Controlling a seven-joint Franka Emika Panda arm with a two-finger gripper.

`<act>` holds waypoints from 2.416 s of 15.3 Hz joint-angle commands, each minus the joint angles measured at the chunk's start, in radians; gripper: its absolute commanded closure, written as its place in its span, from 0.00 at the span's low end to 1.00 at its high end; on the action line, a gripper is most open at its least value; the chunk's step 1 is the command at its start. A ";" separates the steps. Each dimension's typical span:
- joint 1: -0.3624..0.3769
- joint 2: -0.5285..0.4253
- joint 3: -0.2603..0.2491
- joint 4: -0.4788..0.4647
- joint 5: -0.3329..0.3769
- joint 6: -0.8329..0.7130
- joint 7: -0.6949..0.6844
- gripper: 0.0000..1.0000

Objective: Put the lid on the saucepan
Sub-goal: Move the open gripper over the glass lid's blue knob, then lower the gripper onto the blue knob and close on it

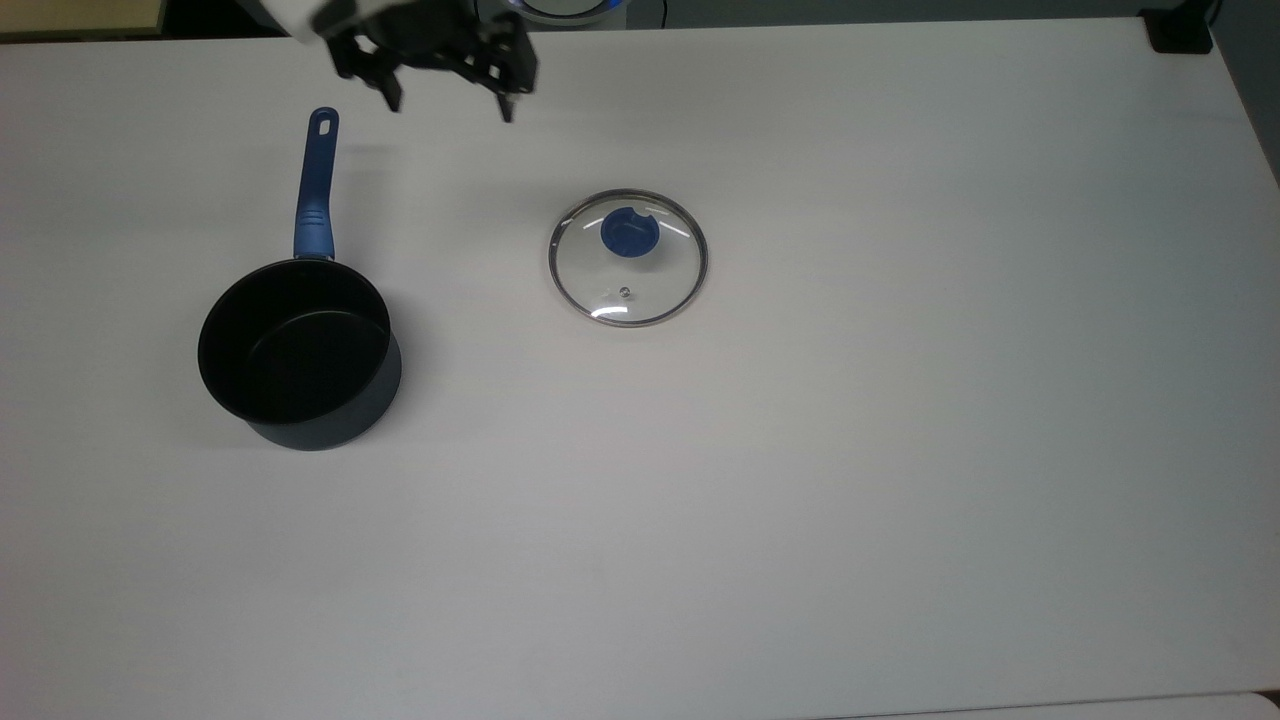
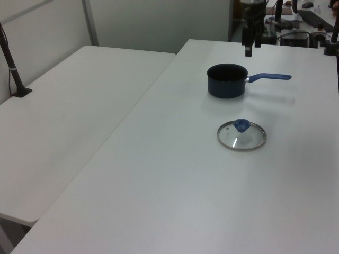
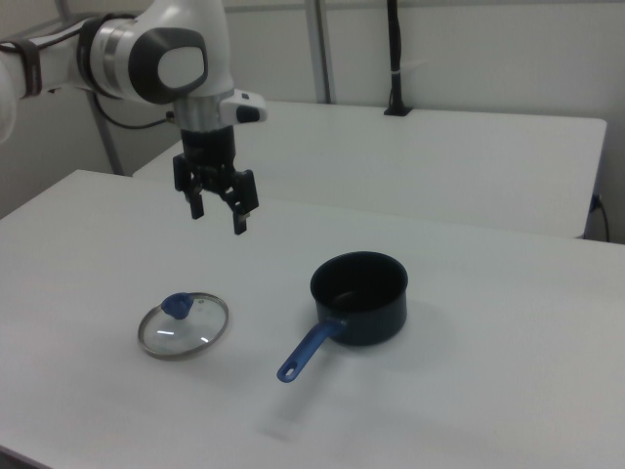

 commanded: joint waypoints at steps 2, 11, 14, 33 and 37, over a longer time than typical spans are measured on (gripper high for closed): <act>0.058 -0.015 0.005 -0.106 0.000 0.109 0.035 0.00; 0.107 0.029 0.097 -0.286 -0.010 0.316 0.219 0.00; 0.113 0.055 0.097 -0.283 -0.015 0.330 0.228 0.00; 0.158 0.183 0.122 -0.274 -0.127 0.391 0.349 0.00; 0.153 0.166 0.122 -0.274 -0.124 0.384 0.348 0.00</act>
